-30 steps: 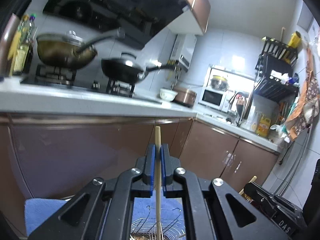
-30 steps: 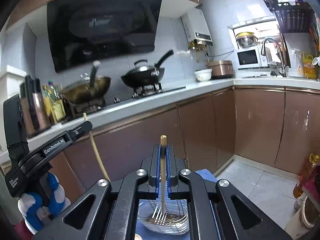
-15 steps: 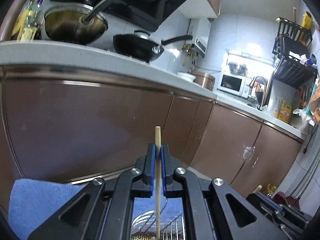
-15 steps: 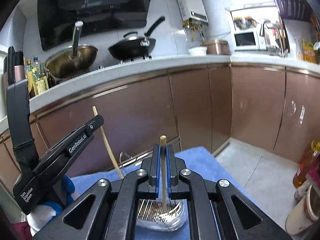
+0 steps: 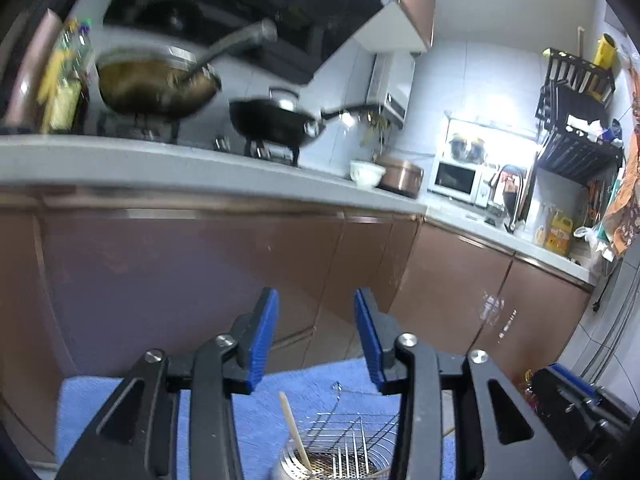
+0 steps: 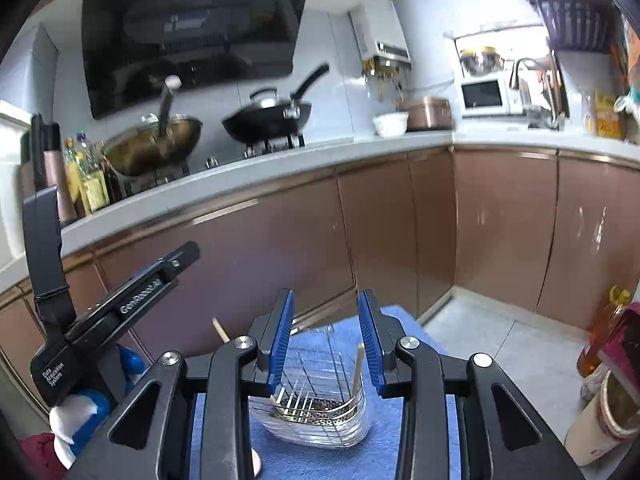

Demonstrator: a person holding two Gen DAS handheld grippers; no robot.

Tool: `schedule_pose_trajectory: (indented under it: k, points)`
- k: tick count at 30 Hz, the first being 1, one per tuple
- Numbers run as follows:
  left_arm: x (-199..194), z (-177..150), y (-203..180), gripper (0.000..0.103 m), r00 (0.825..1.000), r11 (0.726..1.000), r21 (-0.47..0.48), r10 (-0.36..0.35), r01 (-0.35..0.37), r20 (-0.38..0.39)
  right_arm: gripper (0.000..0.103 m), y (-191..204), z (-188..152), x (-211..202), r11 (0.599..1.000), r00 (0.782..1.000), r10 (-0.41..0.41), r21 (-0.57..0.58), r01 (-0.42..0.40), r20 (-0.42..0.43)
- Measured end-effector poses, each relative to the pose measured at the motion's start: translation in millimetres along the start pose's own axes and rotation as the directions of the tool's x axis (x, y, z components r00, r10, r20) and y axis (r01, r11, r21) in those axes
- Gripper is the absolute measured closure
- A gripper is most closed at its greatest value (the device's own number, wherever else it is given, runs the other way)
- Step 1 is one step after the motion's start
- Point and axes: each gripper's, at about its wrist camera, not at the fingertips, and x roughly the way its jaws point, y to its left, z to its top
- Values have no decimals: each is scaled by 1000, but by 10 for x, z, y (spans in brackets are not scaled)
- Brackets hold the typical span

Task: Organize utensils
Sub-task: 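Open both tools to release the chopsticks into the holder, then move both tools back down to the remaining chopsticks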

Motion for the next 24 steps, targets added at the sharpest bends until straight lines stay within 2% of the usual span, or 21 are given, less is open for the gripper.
schedule_pose_trajectory:
  k: [3, 5, 12, 18, 24]
  points:
    - [-382, 215, 47, 53, 999, 1000, 6, 14, -14, 49, 63, 80, 126, -327, 1000, 999, -1, -5, 1, 45]
    - [-607, 335, 99, 51, 997, 1000, 2, 22, -22, 75, 58, 145, 189, -569, 1000, 997, -3, -13, 4, 76]
    - [-1405, 640, 306, 49, 990, 998, -21, 66, -63, 123, 54, 380, 349, -1311, 999, 986, 4, -38, 3, 164]
    - [-1951, 739, 476, 50, 990, 997, -22, 74, -72, 118, 54, 498, 315, -1775, 999, 982, 7, -34, -1, 190]
    - [-2276, 690, 682, 50, 998, 998, -47, 38, -36, 54, 54, 506, 206, -1972, 1000, 987, -7, -9, 9, 162]
